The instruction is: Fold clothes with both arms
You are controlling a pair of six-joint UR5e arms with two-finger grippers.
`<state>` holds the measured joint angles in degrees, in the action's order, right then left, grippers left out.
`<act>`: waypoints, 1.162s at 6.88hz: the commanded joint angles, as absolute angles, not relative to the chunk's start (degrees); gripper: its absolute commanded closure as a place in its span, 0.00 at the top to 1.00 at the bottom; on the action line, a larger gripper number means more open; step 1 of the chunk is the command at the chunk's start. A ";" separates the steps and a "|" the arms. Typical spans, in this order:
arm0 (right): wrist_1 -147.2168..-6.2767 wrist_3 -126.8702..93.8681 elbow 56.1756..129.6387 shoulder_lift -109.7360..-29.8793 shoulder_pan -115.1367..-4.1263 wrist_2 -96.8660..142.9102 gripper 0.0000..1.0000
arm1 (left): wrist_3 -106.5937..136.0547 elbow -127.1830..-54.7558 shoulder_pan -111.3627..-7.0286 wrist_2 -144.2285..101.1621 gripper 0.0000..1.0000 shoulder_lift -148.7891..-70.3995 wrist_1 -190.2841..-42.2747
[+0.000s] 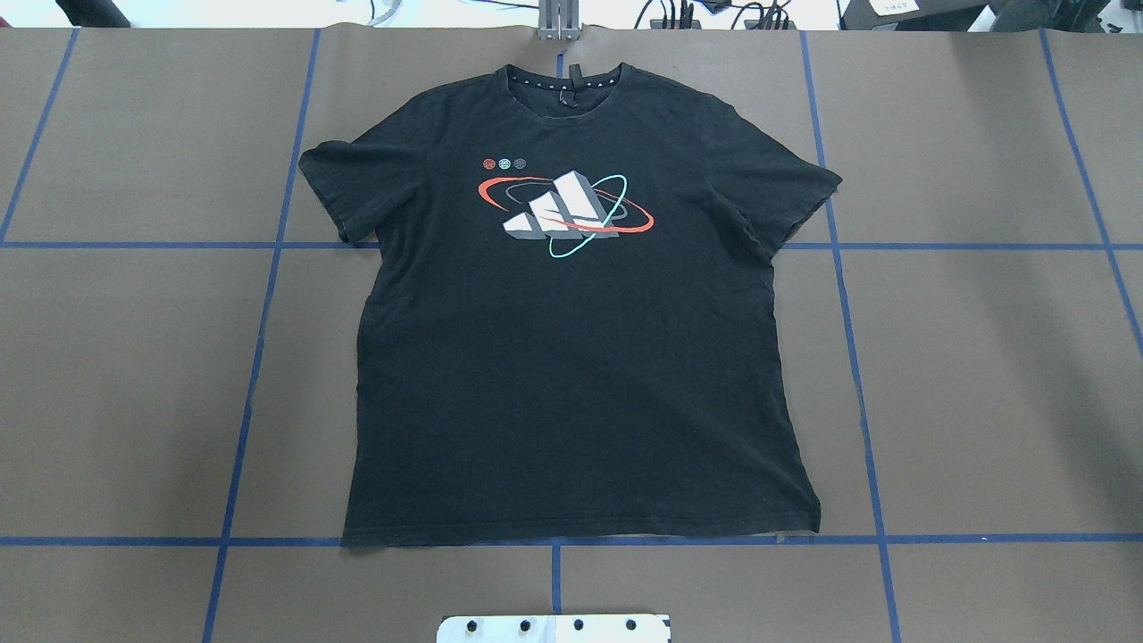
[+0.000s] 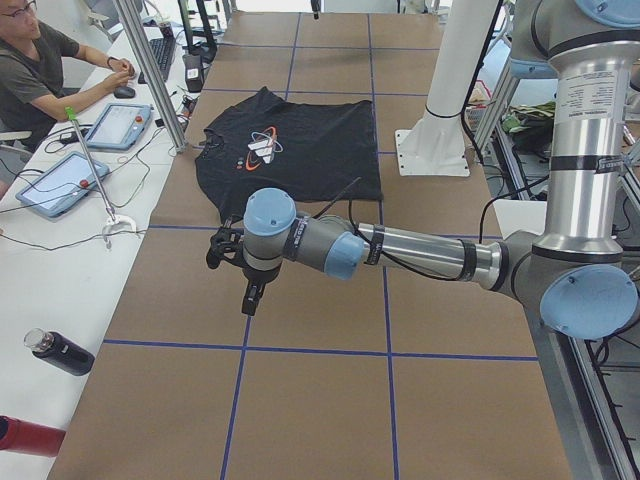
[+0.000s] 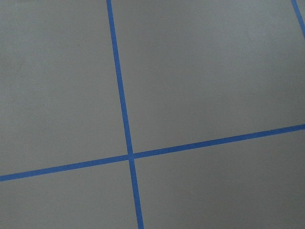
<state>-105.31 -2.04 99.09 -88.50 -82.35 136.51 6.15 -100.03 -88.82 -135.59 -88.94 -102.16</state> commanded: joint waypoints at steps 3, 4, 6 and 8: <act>-101.61 -2.81 99.14 -88.59 -81.91 137.02 1.00 | 6.68 -100.72 -88.77 -135.87 1.00 -88.86 -101.43; -101.60 -2.81 98.79 -88.59 -81.65 137.20 1.00 | 6.68 -101.51 -88.77 -135.97 1.00 -88.25 -101.69; -100.73 -2.64 98.61 -88.95 -81.56 141.90 1.00 | 6.68 -100.73 -88.68 -138.32 1.00 -87.71 -101.87; -92.15 -5.25 97.83 -88.34 -78.51 143.44 1.00 | 6.77 -104.30 -88.59 -138.69 1.00 -84.83 -101.87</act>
